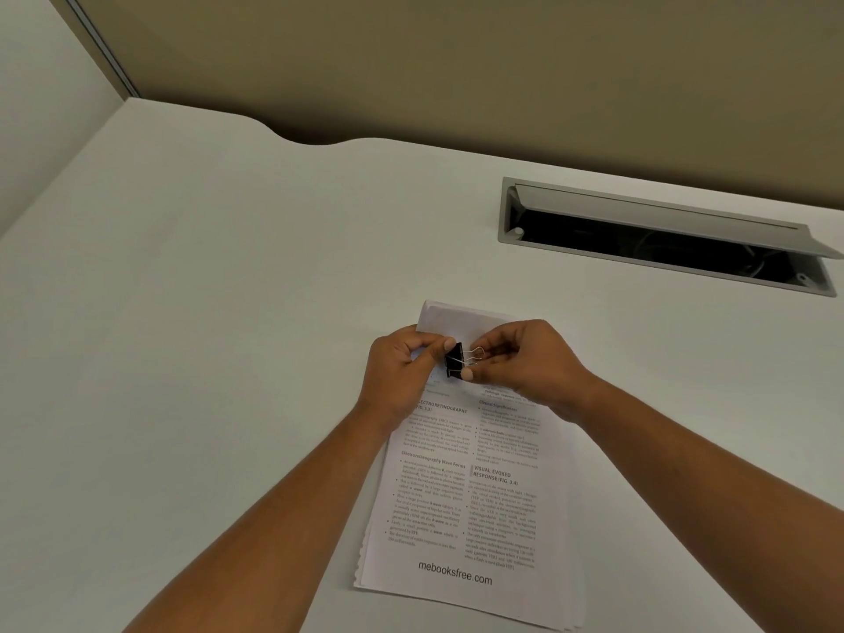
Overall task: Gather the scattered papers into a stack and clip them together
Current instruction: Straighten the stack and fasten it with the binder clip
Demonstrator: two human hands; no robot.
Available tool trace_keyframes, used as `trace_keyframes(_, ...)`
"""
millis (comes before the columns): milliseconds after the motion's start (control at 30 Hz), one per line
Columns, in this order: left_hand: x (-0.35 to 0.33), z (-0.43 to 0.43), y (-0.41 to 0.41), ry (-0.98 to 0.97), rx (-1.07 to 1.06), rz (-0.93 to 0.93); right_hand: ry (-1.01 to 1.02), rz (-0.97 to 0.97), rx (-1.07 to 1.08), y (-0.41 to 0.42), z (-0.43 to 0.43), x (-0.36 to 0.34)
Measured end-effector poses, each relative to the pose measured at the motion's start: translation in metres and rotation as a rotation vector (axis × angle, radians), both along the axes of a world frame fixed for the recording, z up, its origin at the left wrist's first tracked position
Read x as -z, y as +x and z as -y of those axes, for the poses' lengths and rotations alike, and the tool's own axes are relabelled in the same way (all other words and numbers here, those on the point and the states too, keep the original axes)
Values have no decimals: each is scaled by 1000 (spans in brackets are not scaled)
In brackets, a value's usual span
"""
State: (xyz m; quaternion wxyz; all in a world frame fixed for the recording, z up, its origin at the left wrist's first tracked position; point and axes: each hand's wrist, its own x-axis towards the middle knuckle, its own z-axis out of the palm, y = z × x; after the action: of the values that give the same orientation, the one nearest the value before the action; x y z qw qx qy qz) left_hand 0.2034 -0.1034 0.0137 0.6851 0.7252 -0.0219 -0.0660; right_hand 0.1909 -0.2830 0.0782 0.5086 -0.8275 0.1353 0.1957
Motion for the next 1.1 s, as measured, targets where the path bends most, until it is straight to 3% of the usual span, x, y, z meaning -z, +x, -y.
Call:
trace_keyframes(300, -3, -1, -3, -118, -42, -1, -247, 212, -110, 2, 7, -21)
trace_keyframes(500, 1, 1, -2, -41, -31, -15, -343, 309, -125, 10, 16, -40)
trace_keyframes(833, 1, 2, -3, -96, -36, -25, -599, 387, -462, 22, 24, -67)
trace_keyframes(1100, 0, 2, -3, -78, -38, -7, -694, 451, -581, 35, 16, -62)
